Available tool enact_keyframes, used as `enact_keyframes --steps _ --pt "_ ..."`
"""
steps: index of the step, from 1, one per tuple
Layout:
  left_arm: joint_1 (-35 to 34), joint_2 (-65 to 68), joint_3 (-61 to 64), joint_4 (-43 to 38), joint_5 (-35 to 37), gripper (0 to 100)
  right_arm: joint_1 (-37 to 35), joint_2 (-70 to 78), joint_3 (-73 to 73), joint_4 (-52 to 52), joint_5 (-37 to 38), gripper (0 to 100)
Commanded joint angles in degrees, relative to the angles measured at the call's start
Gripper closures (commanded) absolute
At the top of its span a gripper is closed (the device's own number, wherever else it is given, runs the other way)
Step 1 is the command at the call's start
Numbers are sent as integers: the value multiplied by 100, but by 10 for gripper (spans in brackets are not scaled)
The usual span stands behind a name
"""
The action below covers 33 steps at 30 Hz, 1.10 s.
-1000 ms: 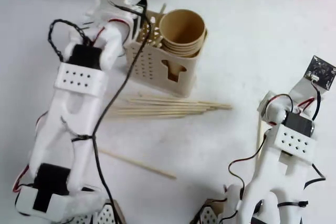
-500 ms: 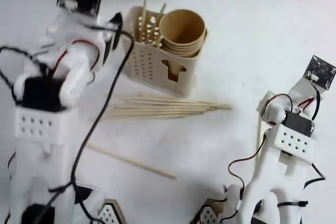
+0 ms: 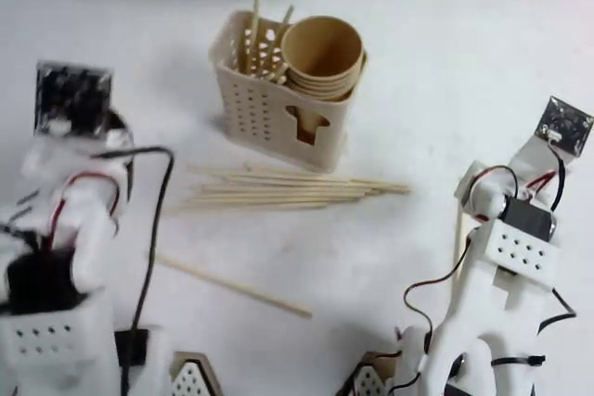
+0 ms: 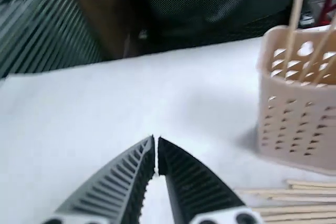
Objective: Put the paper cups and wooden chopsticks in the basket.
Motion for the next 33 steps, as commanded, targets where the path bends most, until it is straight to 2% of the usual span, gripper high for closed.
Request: enact_keyframes --steps 1,6,10,14,19,22,29,33 --pt "-743 -804 870 -114 475 966 -31 -145 -554 303 290 971" --pt "-1226 -1349 1978 -316 668 965 -66 -145 -1319 954 466 974" --pt "-1640 -1710 2743 -695 668 965 -101 -145 -2163 1543 1152 975" --pt "-1851 -1930 3464 -730 668 965 -514 -145 -2919 2246 1925 975" --pt "-1886 -2246 4255 -967 659 965 -1508 -145 -3727 3424 2796 975" --pt "-1965 -2519 4475 -1055 659 965 -2378 -119 -4000 3925 3147 974" --pt "-1965 -3169 4941 -1011 396 965 -4734 453 -3833 4084 3675 965" --pt "-1965 -3468 5090 -1002 396 965 -5604 1455 -3789 3996 4211 939"
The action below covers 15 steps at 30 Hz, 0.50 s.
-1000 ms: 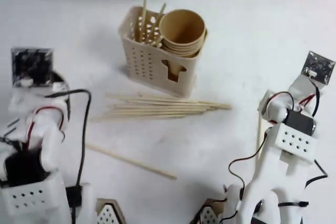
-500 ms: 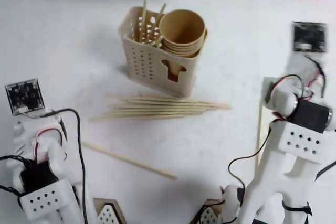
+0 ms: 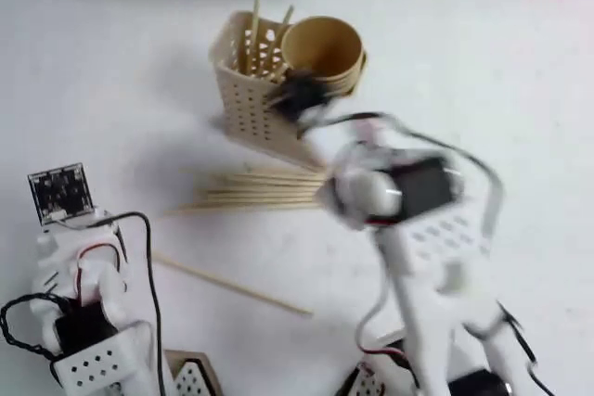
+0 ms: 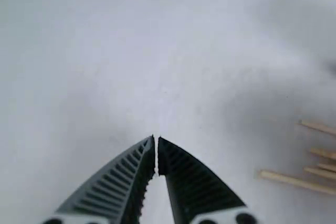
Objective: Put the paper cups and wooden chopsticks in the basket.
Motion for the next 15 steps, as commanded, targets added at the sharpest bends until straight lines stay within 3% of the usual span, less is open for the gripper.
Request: enact_keyframes --steps 1,8,15 --pt "-57 -347 53 -79 -70 965 -708 787 -114 -110 457 939" --pt "-57 -409 62 26 -105 965 -1385 2193 -316 -646 1081 933" --pt "-57 -409 62 26 -105 965 -1385 3354 -325 -1613 1248 743"
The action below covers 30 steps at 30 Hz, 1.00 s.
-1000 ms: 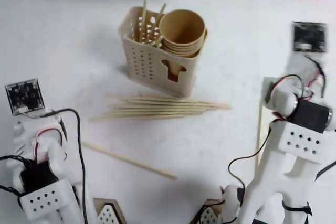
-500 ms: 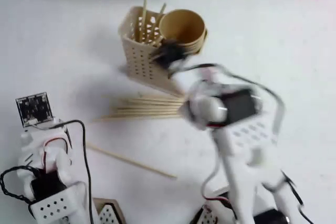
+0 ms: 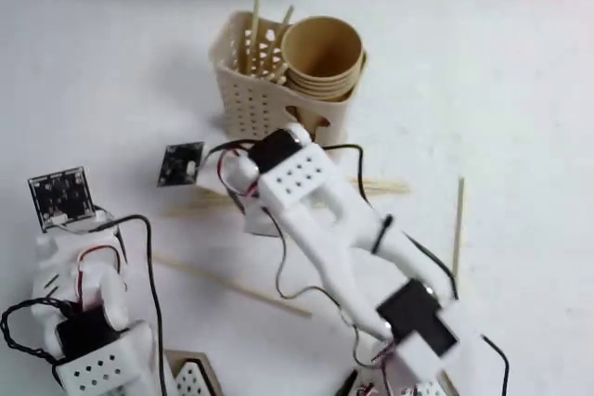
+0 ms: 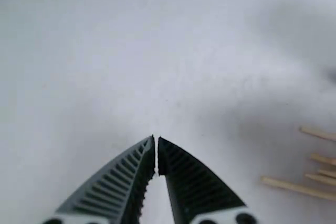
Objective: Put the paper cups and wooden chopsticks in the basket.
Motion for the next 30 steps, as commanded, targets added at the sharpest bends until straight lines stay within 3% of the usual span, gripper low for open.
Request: enact_keyframes --steps 1,6,15,24,30 --pt "-57 -66 -26 9 -70 965 -31 303 -246 -523 53 733" --pt "-57 -66 -26 9 -79 965 48 884 -510 -1112 53 733" --pt "-57 -66 -26 9 -79 965 365 2255 -1556 -1121 18 735" --pt "-57 -66 -26 9 -79 965 356 2492 -1705 -1121 53 973" --pt "-57 -66 -26 9 -79 965 347 2484 -1714 -980 53 980"
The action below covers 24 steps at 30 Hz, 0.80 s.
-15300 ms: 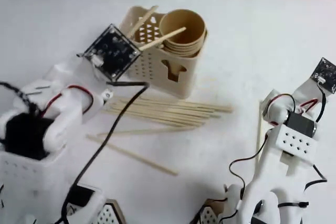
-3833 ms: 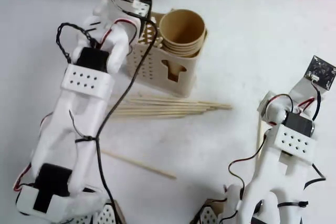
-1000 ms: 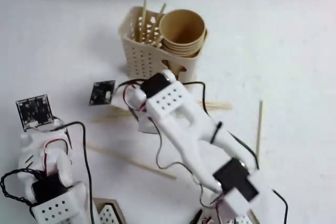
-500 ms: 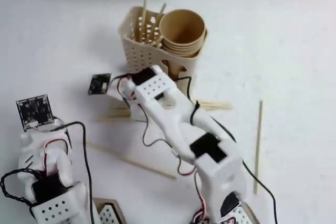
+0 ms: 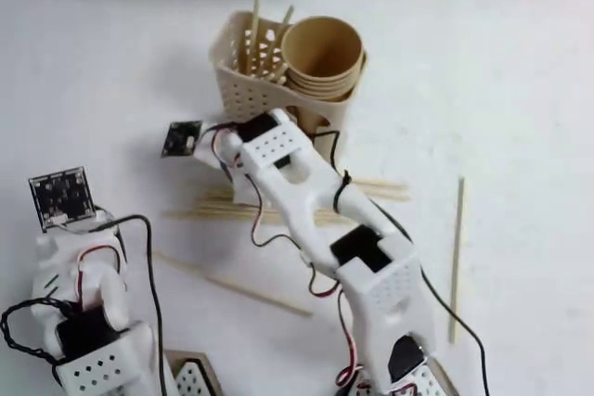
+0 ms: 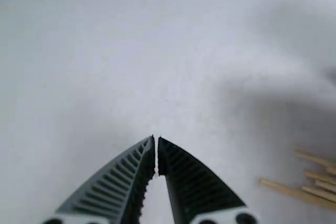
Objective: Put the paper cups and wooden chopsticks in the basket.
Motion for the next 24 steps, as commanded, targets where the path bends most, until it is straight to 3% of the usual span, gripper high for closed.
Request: enact_keyframes --steps 1,15,21,24 --pt "-57 -66 -26 9 -62 965 -22 -57 -123 163 53 980" --pt "-57 -66 -26 9 -62 965 -31 -541 -105 391 53 980" --pt "-57 -66 -18 9 -70 965 -31 -198 -123 312 26 879" --pt "-57 -66 -18 9 -70 965 -22 -101 -123 198 44 876"
